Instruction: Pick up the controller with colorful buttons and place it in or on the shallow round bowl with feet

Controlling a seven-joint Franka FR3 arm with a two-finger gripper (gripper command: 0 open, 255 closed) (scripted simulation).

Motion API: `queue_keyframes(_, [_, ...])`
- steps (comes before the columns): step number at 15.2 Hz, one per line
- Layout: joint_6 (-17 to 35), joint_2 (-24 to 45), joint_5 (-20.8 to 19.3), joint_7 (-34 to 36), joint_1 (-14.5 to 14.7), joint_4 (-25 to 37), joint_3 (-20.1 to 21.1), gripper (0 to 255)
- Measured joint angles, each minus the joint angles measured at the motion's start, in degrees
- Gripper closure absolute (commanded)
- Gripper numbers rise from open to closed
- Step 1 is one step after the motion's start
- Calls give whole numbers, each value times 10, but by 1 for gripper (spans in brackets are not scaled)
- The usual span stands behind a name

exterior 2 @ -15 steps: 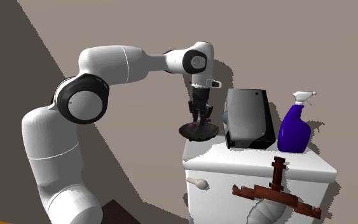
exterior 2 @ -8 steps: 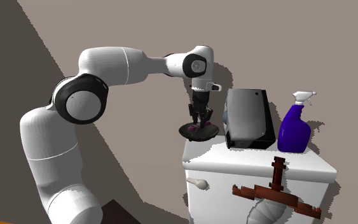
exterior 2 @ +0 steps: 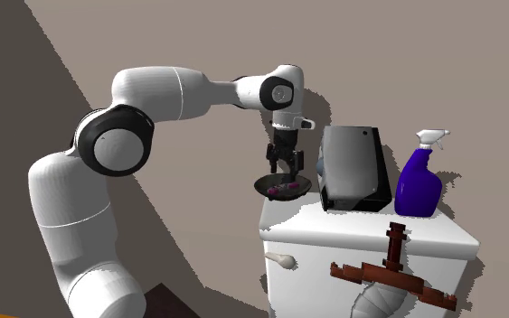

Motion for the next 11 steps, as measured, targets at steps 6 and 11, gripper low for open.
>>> queue_keyframes(6, [-69, 28, 7, -4, -2, 97, -3, 0])
queue_keyframes(11, [-82, 33, 8, -6, -4, 114, -4, 0])
